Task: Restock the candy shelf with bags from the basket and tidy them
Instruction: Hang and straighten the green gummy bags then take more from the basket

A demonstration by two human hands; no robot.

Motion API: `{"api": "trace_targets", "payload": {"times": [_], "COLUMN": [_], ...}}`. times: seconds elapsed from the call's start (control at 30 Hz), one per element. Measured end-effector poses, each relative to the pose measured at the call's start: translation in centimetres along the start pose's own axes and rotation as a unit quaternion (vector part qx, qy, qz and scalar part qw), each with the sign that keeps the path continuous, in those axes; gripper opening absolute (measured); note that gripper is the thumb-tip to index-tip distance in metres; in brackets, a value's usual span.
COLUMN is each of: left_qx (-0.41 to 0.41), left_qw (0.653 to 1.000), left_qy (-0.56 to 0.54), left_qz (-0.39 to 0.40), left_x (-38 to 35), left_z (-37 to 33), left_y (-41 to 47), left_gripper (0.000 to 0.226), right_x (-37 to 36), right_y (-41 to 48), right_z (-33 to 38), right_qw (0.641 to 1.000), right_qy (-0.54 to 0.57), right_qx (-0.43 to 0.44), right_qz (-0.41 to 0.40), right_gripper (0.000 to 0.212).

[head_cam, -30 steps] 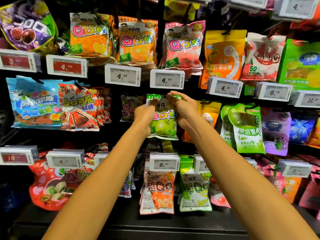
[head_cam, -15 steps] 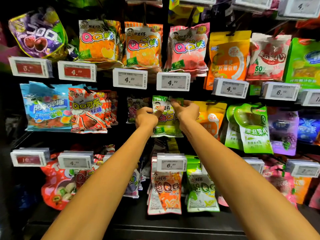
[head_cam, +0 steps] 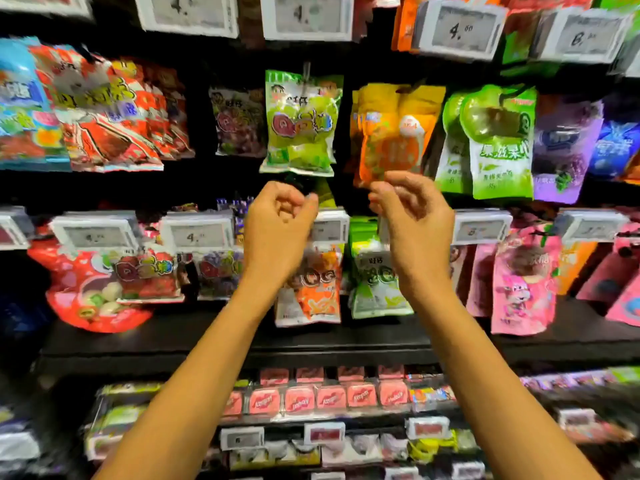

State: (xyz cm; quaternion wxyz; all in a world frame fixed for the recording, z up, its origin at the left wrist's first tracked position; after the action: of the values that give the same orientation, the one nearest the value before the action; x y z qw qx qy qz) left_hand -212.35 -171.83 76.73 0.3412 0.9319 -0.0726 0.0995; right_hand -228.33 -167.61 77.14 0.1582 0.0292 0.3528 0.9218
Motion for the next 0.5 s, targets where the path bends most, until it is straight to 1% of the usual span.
{"api": "trace_targets", "payload": {"times": [0.03,0.1,0.17,0.2,0.3,0.37,0.4,0.43,0.47,0.5], "left_qx": [-0.009,-0.021,-0.023,-0.012,0.084,0.165,0.209,0.242,0.271,0.305], "left_qw": [1.000,0.999,0.999,0.999,0.995,0.985,0.978,0.970,0.962,0.952], "left_qy": [-0.002,-0.010,-0.008,-0.014,-0.018,0.003,0.010,0.015,0.020,0.025], "left_qz": [-0.001,-0.026,-0.042,-0.043,-0.054,-0.041,-0.029,-0.018,-0.003,0.014], "left_x": [-0.7,-2.6,-4.7,-5.7,-9.8,-12.7,-14.7,-16.5,-18.4,-20.2], "left_z": [0.0,0.5,1.5,2.2,6.2,9.0,10.7,12.2,13.7,15.2], "left_y": [-1.5,-5.3,-9.6,-11.4,-17.6,-21.8,-24.4,-26.8,-29.3,-31.8], "left_gripper": [0.016,0.017,0.023,0.026,0.029,0.027,0.025,0.024,0.022,0.019], "right_x": [0.8,2.9,5.6,7.1,12.0,14.5,16.1,17.5,19.1,20.4], "right_y": [-1.9,-6.2,-10.9,-12.9,-19.6,-23.6,-26.0,-28.3,-31.0,-33.5], "right_z": [-0.3,-2.3,-5.6,-7.3,-13.4,-16.8,-18.7,-20.4,-22.1,-23.8], "right_qw": [1.000,0.997,0.991,0.985,0.950,0.915,0.895,0.877,0.855,0.832], "right_qy": [-0.019,-0.056,-0.070,-0.072,-0.101,-0.128,-0.125,-0.110,-0.088,-0.065], "right_qx": [0.001,-0.032,-0.103,-0.143,-0.269,-0.346,-0.393,-0.437,-0.489,-0.535], "right_qz": [0.012,0.039,0.056,0.062,0.122,0.161,0.171,0.167,0.151,0.131], "right_gripper": [0.012,0.016,0.021,0.022,0.018,0.029,0.038,0.041,0.035,0.021]}}
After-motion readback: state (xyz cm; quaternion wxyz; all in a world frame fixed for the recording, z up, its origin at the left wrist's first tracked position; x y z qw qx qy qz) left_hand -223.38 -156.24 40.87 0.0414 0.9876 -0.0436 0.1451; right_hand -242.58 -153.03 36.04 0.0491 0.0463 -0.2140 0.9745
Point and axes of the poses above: each hand's wrist, its own y-axis towards the middle knuckle, its own x-axis out of the back of the hand, z = x × y, the point moved 2 cm from there along y, towards the middle knuckle, and after that the axes turned 15 degrees about z, right-handed, at the moved point
